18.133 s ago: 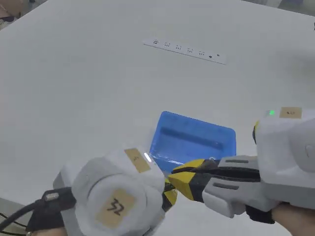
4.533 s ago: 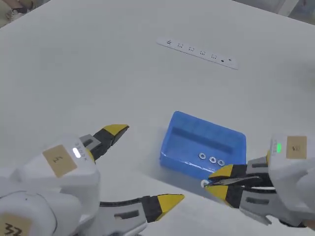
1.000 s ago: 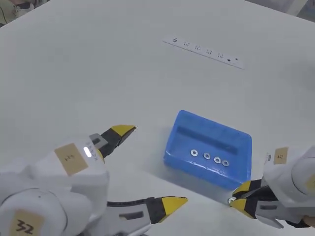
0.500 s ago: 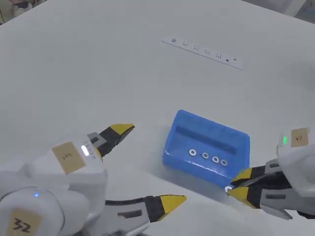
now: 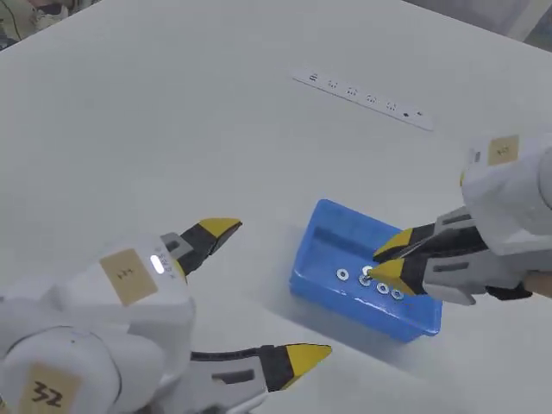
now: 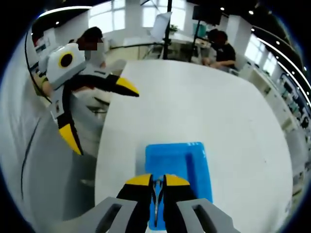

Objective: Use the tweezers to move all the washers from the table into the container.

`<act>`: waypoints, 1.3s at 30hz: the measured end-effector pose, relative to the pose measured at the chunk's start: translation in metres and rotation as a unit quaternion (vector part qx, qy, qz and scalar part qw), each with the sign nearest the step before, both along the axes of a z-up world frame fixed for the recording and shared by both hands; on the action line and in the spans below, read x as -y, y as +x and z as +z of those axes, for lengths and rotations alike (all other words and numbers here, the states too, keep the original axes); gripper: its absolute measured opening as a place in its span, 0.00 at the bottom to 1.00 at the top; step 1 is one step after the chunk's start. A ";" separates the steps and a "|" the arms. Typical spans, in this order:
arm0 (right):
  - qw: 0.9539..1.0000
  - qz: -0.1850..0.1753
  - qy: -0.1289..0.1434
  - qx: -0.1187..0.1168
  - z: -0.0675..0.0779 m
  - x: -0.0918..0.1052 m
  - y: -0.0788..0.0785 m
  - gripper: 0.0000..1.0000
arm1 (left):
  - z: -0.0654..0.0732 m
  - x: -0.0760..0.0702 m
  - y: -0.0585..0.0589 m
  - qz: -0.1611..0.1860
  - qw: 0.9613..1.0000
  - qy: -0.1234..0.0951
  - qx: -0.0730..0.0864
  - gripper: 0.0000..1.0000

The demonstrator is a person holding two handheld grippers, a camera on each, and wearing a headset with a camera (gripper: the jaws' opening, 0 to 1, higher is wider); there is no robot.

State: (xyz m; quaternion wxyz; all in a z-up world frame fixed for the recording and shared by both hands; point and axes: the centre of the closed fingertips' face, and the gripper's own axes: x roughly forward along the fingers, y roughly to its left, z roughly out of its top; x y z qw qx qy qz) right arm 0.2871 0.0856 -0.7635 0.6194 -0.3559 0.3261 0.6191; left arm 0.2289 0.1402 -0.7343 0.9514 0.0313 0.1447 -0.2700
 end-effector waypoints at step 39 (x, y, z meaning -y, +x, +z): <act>0.999 0.034 -0.034 -0.014 -0.040 -0.020 0.016 0.05 | 0.002 0.003 -0.003 -0.009 1.000 -0.021 -0.011 0.75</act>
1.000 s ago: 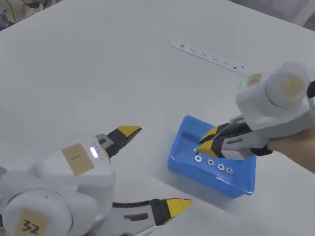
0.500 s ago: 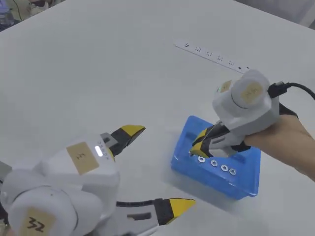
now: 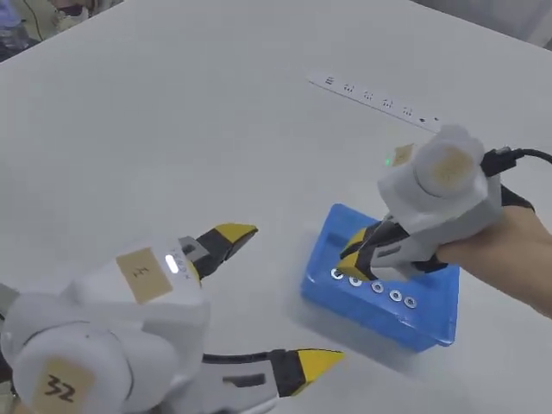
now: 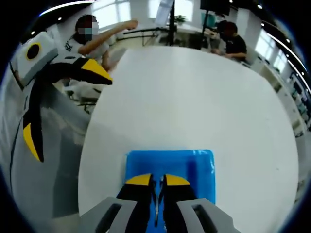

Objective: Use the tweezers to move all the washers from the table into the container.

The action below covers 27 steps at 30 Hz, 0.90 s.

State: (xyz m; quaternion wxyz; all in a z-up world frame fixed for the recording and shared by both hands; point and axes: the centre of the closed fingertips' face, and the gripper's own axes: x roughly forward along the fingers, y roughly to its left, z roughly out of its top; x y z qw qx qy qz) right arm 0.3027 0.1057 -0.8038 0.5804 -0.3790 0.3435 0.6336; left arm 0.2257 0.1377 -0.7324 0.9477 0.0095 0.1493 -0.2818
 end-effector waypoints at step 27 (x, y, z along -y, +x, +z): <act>0.997 0.058 0.048 0.022 0.023 0.054 -0.119 0.04 | 0.042 0.101 -0.044 -0.254 0.967 0.003 0.006 0.16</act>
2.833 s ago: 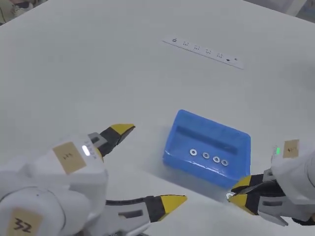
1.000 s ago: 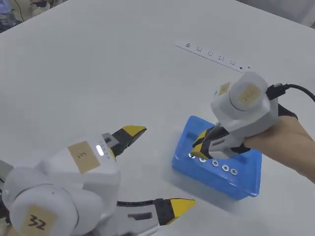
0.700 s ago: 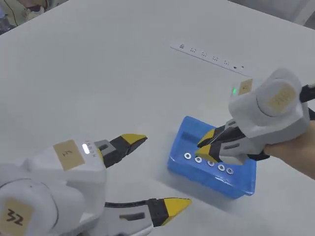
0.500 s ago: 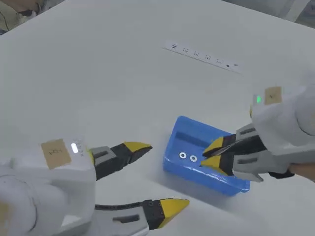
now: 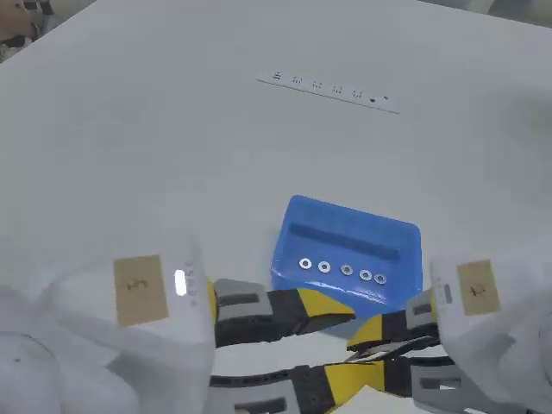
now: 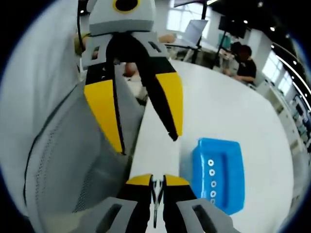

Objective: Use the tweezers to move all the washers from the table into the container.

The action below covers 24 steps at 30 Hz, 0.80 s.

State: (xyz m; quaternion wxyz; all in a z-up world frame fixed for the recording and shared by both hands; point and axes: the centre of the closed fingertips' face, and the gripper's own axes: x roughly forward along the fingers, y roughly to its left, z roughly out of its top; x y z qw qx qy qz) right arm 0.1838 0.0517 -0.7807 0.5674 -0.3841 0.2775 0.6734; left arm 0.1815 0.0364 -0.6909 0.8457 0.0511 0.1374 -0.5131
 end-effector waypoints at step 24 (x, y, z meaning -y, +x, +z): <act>0.999 -0.050 0.019 -0.009 -0.020 0.023 0.010 0.04 | -0.022 0.025 0.014 -0.100 0.989 0.108 0.009 0.00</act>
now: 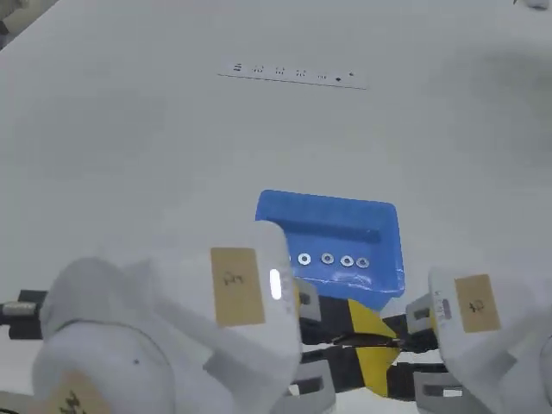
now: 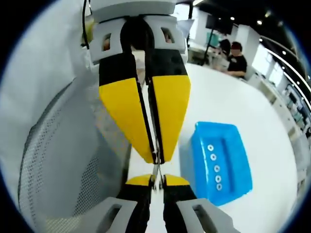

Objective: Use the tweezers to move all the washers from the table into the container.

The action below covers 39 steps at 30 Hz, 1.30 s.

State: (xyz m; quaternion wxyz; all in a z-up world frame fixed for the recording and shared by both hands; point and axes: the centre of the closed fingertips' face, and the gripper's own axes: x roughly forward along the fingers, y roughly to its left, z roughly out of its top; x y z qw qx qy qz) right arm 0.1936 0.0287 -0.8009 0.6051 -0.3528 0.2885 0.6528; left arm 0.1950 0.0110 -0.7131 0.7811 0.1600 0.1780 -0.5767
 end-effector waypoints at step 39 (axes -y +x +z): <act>0.975 -0.182 0.115 -0.061 0.004 0.039 0.006 0.39 | -0.141 -0.072 0.013 -0.100 0.970 0.207 -0.079 0.00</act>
